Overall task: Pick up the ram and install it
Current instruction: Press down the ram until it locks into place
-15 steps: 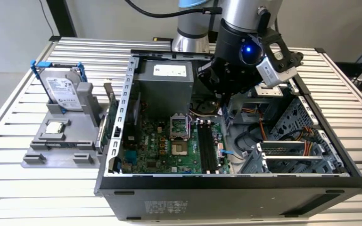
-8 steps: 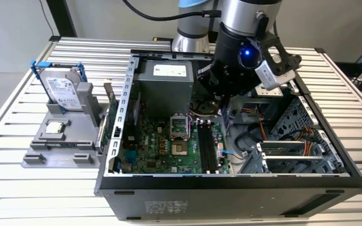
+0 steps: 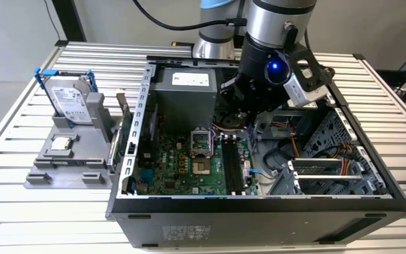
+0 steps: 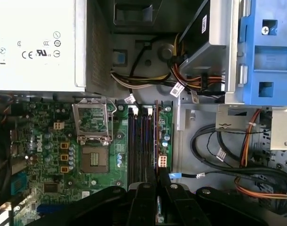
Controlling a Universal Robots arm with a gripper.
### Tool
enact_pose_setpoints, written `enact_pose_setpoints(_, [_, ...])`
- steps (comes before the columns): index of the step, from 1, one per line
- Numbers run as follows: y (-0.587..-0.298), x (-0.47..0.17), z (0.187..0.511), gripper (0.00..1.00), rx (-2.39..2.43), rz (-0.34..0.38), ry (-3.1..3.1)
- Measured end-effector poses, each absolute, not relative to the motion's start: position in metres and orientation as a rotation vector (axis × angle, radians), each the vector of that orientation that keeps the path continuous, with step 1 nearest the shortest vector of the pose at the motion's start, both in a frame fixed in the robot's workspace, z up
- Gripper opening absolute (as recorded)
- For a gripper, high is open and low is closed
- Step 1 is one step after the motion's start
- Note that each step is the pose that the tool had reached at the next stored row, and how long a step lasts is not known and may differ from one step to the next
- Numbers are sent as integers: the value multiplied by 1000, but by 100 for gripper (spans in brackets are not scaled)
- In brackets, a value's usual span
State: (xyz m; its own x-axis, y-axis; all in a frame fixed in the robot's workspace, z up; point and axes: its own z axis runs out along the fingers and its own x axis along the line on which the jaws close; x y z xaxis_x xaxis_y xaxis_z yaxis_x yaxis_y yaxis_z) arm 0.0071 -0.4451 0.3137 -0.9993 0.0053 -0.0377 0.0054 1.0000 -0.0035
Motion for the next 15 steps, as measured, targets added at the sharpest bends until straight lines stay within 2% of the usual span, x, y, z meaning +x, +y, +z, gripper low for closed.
enact_pose_setpoints(15, [-445,7,300,0,106,-19,3102])
